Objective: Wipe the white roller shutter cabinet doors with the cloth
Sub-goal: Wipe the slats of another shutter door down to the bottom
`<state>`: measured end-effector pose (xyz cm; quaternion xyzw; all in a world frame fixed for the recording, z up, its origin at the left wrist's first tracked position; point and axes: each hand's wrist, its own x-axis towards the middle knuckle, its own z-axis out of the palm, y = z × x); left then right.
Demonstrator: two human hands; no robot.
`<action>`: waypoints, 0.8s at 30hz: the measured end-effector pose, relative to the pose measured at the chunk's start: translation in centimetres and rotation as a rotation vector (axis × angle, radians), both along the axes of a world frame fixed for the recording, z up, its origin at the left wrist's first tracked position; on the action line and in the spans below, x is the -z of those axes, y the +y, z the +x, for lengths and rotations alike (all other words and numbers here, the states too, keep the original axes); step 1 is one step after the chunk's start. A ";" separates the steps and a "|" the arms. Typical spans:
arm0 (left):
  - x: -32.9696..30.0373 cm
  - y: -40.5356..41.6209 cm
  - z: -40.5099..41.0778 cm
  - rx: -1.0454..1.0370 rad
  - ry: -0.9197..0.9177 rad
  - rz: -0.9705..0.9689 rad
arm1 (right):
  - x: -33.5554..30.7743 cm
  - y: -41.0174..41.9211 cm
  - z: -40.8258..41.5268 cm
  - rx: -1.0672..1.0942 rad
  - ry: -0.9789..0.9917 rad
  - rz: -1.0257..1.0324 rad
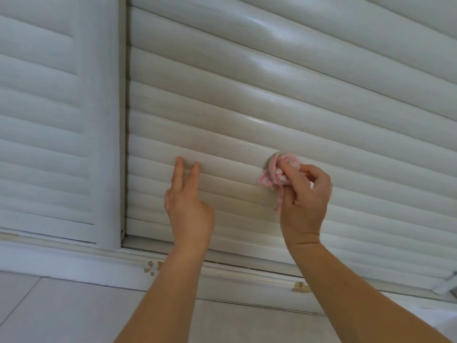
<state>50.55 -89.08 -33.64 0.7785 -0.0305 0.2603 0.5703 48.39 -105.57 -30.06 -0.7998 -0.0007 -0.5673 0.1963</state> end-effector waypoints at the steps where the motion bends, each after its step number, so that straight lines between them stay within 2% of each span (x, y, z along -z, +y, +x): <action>1: 0.2 0.2 0.2 0.001 -0.019 -0.002 | 0.3 0.3 0.3 0.000 0.011 -0.067; 7: 2.4 1.0 1.1 0.071 -0.139 0.060 | 3.3 0.9 1.7 -0.076 0.072 -0.586; 11: 3.2 0.9 1.3 0.097 -0.147 0.127 | 4.2 1.8 3.1 -0.169 0.126 -0.908; 16: 3.6 0.8 1.4 0.067 -0.171 0.207 | 3.9 2.3 4.4 -0.164 0.160 -1.149; 20: 3.0 0.4 0.6 -0.043 -0.055 0.368 | 2.6 -0.1 4.4 -0.142 0.142 -1.325; 24: 3.0 -0.2 0.1 -0.069 -0.014 0.472 | 1.8 -3.9 3.4 -0.135 0.155 -1.438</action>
